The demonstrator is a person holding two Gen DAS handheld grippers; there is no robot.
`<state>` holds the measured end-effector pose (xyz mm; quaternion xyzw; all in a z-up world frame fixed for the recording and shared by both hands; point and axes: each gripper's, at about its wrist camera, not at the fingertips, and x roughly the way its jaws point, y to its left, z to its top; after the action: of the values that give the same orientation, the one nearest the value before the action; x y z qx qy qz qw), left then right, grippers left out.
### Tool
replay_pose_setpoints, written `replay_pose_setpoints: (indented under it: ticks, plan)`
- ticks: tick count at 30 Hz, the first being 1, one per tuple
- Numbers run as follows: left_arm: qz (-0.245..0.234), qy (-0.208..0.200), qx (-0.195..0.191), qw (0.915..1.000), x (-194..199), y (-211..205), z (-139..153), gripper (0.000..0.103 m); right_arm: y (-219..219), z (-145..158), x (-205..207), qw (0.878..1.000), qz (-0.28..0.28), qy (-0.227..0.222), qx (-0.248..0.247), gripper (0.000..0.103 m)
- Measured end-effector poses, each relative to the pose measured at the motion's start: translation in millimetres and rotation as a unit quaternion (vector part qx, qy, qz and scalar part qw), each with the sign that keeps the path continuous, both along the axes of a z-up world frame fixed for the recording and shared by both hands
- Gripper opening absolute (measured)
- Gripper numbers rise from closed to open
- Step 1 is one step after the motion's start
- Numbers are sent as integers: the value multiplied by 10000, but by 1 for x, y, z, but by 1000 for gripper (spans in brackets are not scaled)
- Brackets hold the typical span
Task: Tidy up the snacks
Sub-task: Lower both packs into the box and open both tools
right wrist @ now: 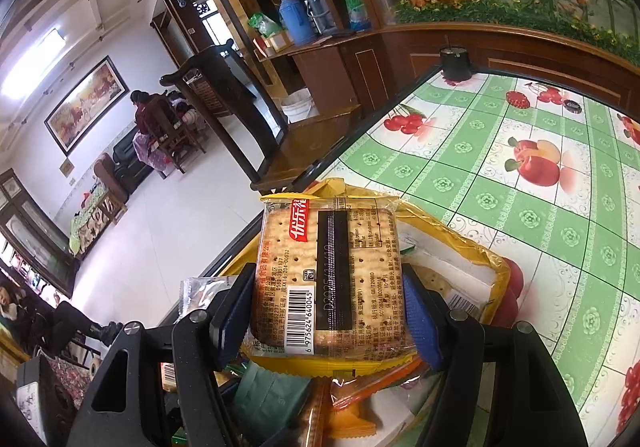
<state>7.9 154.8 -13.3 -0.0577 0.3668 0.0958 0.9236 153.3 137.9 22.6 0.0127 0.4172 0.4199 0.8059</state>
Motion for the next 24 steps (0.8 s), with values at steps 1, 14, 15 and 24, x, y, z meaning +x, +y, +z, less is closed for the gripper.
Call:
replay_pose_setpoints:
  ticks: [1,14,15,24]
  plan:
    - [-5,0,-10,10000,1,0,0,42,1,-1,1,10000,-2,13,-7,69]
    - [-58,29,-166,9998,5,3,1,42,14,-3,1,9998,78,-83,-164,69]
    - [-57,29,-177,9998,6,5,2,42,14,-3,1,9998,79,-87,-178,69]
    - [-113,11,-317,9994,2,6,2,42,22,-5,-2,9992,120,-197,-336,70]
